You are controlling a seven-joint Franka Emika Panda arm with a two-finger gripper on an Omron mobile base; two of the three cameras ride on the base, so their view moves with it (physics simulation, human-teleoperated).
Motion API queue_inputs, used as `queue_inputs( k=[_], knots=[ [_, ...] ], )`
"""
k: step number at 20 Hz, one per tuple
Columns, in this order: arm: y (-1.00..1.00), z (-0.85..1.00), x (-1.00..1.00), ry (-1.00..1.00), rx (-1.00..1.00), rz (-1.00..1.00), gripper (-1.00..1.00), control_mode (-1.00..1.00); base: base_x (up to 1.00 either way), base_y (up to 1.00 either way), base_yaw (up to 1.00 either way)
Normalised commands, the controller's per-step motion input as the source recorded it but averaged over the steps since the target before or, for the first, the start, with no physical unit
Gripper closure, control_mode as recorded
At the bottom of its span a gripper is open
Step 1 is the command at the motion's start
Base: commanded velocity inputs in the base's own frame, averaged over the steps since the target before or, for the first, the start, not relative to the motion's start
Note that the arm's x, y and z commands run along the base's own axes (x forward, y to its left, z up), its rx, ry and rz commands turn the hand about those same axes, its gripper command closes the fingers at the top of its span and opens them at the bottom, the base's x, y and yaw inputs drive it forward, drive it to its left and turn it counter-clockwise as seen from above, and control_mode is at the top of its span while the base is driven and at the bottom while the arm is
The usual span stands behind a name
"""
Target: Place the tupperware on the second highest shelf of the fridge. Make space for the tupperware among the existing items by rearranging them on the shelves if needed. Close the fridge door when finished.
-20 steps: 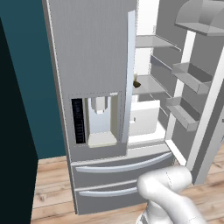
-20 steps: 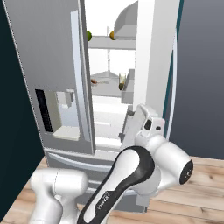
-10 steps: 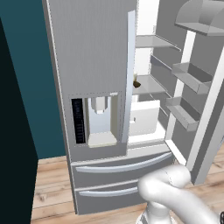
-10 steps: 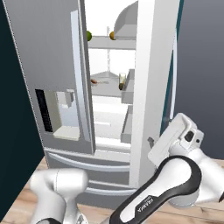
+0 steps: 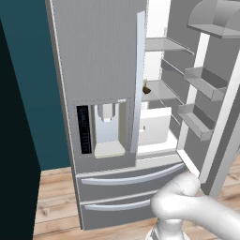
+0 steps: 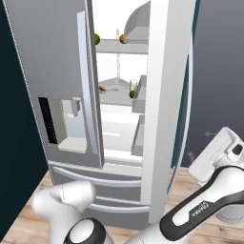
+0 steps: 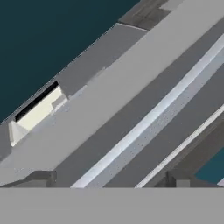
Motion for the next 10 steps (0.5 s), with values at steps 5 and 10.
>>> queue_inputs(
  k=[5, 10],
  knots=[
    [-0.22, -0.75, 0.78, 0.07, -0.03, 0.0, -1.0, -1.0, 0.0, 0.0, 0.0],
    [-0.35, -0.65, 0.55, 0.03, -0.02, 0.0, -1.0, -1.0, 0.0, 0.0, 0.0]
  ],
)
